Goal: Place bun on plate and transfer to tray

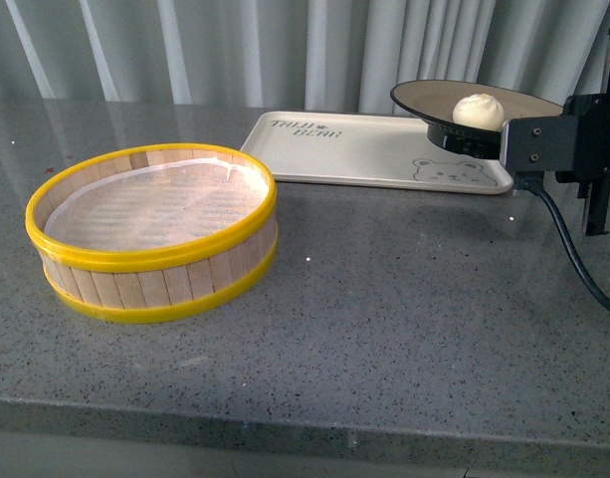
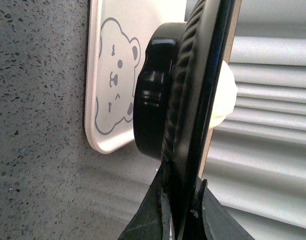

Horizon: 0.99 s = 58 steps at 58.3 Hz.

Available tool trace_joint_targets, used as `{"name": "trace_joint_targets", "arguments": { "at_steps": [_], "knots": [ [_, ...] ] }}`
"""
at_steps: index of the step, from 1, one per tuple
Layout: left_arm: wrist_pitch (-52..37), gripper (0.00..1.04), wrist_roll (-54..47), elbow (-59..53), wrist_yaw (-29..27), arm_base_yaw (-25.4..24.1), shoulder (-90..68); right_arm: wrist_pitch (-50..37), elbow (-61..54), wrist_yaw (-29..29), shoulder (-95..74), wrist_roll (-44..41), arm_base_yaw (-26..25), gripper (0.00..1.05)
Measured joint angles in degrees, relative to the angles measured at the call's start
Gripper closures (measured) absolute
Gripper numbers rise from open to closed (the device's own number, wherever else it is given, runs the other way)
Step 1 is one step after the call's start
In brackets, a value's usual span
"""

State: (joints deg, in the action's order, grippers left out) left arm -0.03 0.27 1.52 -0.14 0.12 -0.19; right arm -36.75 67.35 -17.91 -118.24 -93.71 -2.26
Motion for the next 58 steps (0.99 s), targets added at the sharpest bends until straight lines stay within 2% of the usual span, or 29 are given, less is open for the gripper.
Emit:
{"name": "trace_joint_targets", "arguments": {
  "at_steps": [17,58],
  "knots": [
    [0.0,0.07,0.0,0.0,0.0,0.0,0.0,6.0,10.2,-0.3,-6.2,-1.1,0.8,1.02],
    [0.0,0.07,0.0,0.0,0.0,0.0,0.0,11.1,18.2,0.1,-12.2,-2.6,2.4,1.02]
  ]
}}
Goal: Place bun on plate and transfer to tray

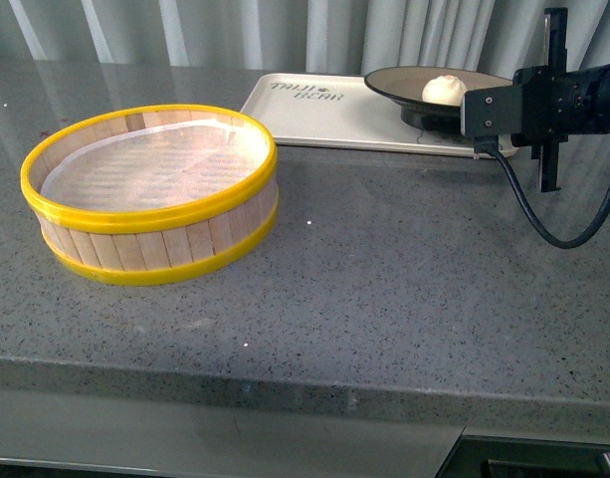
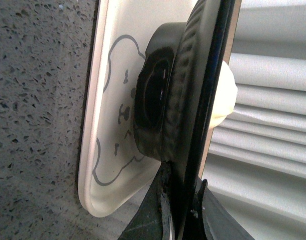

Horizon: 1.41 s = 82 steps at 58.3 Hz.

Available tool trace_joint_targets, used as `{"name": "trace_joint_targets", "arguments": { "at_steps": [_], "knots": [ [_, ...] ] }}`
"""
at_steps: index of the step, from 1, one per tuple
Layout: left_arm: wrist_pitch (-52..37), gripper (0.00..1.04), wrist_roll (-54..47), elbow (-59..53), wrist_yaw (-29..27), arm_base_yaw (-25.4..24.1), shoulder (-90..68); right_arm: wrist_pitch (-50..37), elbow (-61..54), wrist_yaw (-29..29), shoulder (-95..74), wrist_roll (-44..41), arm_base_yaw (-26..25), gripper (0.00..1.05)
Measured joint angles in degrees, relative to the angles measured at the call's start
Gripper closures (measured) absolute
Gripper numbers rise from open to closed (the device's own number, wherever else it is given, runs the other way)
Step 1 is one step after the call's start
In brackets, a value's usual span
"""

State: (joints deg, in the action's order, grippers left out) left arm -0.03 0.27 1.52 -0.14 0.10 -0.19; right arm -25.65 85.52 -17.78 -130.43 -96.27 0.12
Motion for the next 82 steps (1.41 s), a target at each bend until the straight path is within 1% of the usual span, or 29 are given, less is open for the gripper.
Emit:
{"name": "trace_joint_targets", "arguments": {
  "at_steps": [26,31,35,36,38,39,42,50,54,55,56,59,61,64,65,66,71,72,73,74,75,78,81,82],
  "knots": [
    [0.0,0.07,0.0,0.0,0.0,0.0,0.0,0.0,1.0,0.9,-1.4,0.0,0.8,1.01],
    [0.0,0.07,0.0,0.0,0.0,0.0,0.0,0.3,1.6,0.7,-1.4,0.0,0.8,0.83],
    [0.0,0.07,0.0,0.0,0.0,0.0,0.0,-0.1,1.8,0.7,-1.4,0.0,0.8,0.72],
    [0.0,0.07,0.0,0.0,0.0,0.0,0.0,-0.2,1.8,0.7,-1.4,0.0,0.8,0.71],
    [0.0,0.07,0.0,0.0,0.0,0.0,0.0,-0.7,1.8,0.3,-1.4,0.2,0.9,0.66],
    [0.0,0.07,0.0,0.0,0.0,0.0,0.0,-1.0,1.7,0.0,-1.4,0.4,0.9,0.61],
    [0.0,0.07,0.0,0.0,0.0,0.0,0.0,-1.6,1.6,0.2,-1.4,1.0,1.0,0.55],
    [0.0,0.07,0.0,0.0,0.0,0.0,0.0,-2.4,-0.2,1.8,-0.2,5.4,1.7,0.33],
    [0.0,0.07,0.0,0.0,0.0,0.0,0.0,-1.5,-1.4,4.9,1.5,10.6,2.4,0.23],
    [0.0,0.07,0.0,0.0,0.0,0.0,0.0,-1.2,-2.0,5.7,2.4,13.0,2.7,0.19],
    [0.0,0.07,0.0,0.0,0.0,0.0,0.0,-1.1,-2.1,5.8,2.6,13.5,2.8,0.18],
    [0.0,0.07,0.0,0.0,0.0,0.0,0.0,-0.6,-3.4,7.0,4.5,18.4,3.5,0.09],
    [0.0,0.07,0.0,0.0,0.0,0.0,0.0,-0.3,-4.2,7.8,6.0,23.0,4.0,0.06],
    [0.0,0.07,0.0,0.0,0.0,0.0,0.0,-0.2,-5.3,8.5,7.5,26.4,4.5,0.08],
    [0.0,0.07,0.0,0.0,0.0,0.0,0.0,-0.2,-5.9,8.9,8.4,29.0,4.8,0.09],
    [0.0,0.07,0.0,0.0,0.0,0.0,0.0,-0.1,-6.2,9.1,8.9,29.5,5.0,0.09],
    [0.0,0.07,0.0,0.0,0.0,0.0,0.0,0.3,-9.1,10.7,13.1,37.9,6.2,0.08],
    [0.0,0.07,0.0,0.0,0.0,0.0,0.0,0.7,-10.2,11.4,14.6,40.6,6.6,0.08],
    [0.0,0.07,0.0,0.0,0.0,0.0,0.0,0.8,-10.4,11.5,14.9,41.1,6.7,0.08],
    [0.0,0.07,0.0,0.0,0.0,0.0,0.0,1.4,-11.3,12.0,16.3,44.1,7.0,0.08],
    [0.0,0.07,0.0,0.0,0.0,0.0,0.0,1.8,-11.7,12.2,16.9,45.2,7.1,0.08],
    [0.0,0.07,0.0,0.0,0.0,0.0,0.0,5.2,-15.1,13.3,22.7,54.6,7.7,0.08],
    [0.0,0.07,0.0,0.0,0.0,0.0,0.0,6.9,-17.3,13.7,26.6,60.2,7.8,0.08],
    [0.0,0.07,0.0,0.0,0.0,0.0,0.0,7.3,-17.8,13.7,27.4,60.8,7.8,0.08]
  ]
}}
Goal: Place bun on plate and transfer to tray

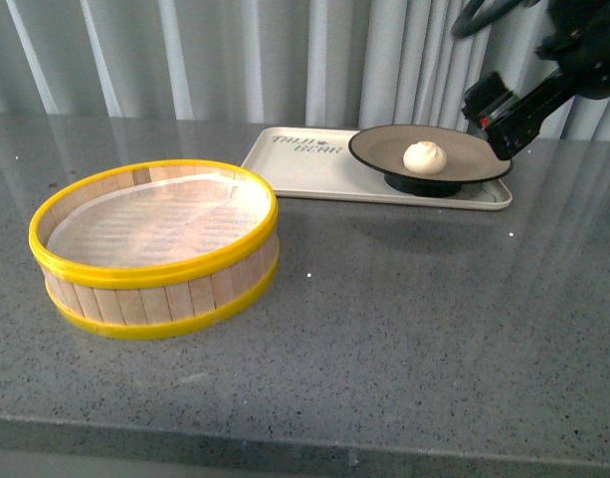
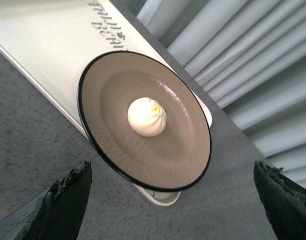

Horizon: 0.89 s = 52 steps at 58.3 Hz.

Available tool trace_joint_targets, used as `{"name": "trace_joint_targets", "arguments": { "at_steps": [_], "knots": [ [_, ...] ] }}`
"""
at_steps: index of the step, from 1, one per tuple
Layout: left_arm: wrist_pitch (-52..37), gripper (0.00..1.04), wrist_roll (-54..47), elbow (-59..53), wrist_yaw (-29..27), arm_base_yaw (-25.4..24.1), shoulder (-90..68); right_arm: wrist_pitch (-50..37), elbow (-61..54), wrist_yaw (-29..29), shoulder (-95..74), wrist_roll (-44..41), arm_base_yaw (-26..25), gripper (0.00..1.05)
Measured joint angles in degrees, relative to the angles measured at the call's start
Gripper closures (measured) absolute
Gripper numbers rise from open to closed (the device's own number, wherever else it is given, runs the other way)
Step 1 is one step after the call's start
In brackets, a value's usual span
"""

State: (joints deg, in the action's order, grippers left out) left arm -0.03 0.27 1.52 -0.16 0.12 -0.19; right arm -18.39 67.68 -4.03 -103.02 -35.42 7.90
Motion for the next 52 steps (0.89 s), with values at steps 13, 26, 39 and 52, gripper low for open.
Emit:
{"name": "trace_joint_targets", "arguments": {
  "at_steps": [13,26,39,52],
  "knots": [
    [0.0,0.07,0.0,0.0,0.0,0.0,0.0,10.3,-13.4,2.0,23.3,28.4,-1.3,0.08],
    [0.0,0.07,0.0,0.0,0.0,0.0,0.0,13.9,-27.8,8.5,46.3,50.1,-3.8,0.08],
    [0.0,0.07,0.0,0.0,0.0,0.0,0.0,-7.4,-41.6,4.0,50.7,38.6,-6.6,0.42],
    [0.0,0.07,0.0,0.0,0.1,0.0,0.0,-10.4,-51.3,4.2,57.2,35.9,-7.8,0.83]
  ]
}}
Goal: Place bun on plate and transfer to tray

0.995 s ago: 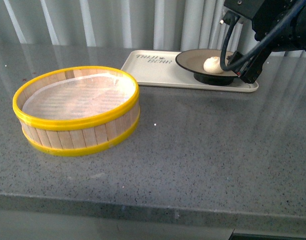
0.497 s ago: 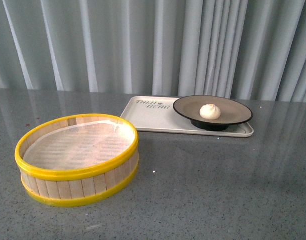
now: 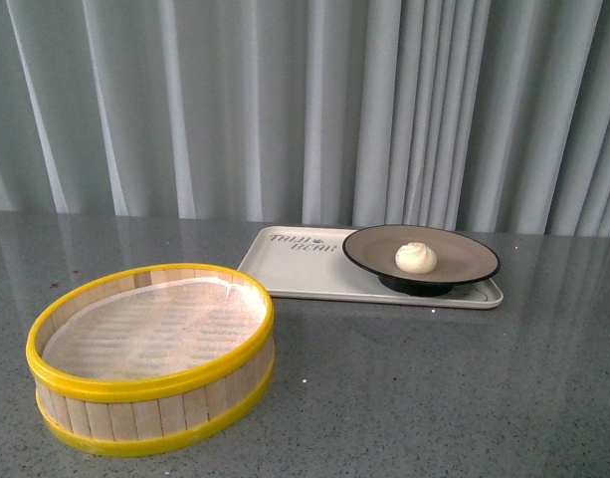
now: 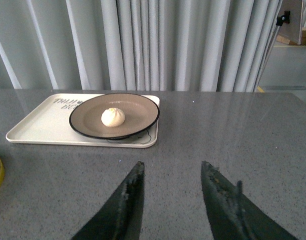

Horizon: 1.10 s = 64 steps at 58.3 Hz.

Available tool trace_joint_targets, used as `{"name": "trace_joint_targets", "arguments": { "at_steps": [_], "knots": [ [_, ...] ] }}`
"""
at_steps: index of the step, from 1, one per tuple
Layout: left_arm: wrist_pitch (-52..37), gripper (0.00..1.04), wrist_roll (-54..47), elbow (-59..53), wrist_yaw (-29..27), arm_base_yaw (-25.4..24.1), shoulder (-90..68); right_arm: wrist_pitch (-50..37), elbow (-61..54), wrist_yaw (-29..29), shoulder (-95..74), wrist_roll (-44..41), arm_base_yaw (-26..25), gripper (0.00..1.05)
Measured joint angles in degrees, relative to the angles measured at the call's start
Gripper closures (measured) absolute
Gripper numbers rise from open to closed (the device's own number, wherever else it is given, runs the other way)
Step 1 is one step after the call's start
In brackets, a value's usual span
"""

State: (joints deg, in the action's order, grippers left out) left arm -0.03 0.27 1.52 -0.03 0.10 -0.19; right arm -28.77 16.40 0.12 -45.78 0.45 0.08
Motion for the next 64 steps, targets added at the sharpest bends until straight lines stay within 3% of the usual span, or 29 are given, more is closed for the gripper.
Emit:
{"name": "trace_joint_targets", "arguments": {
  "at_steps": [7,64],
  "knots": [
    [0.0,0.07,0.0,0.0,-0.1,0.0,0.0,-0.4,-3.5,0.0,3.2,-0.4,0.0,1.04],
    [0.0,0.07,0.0,0.0,0.0,0.0,0.0,9.8,-16.1,-0.2,26.8,-0.5,0.0,1.03]
  ]
}}
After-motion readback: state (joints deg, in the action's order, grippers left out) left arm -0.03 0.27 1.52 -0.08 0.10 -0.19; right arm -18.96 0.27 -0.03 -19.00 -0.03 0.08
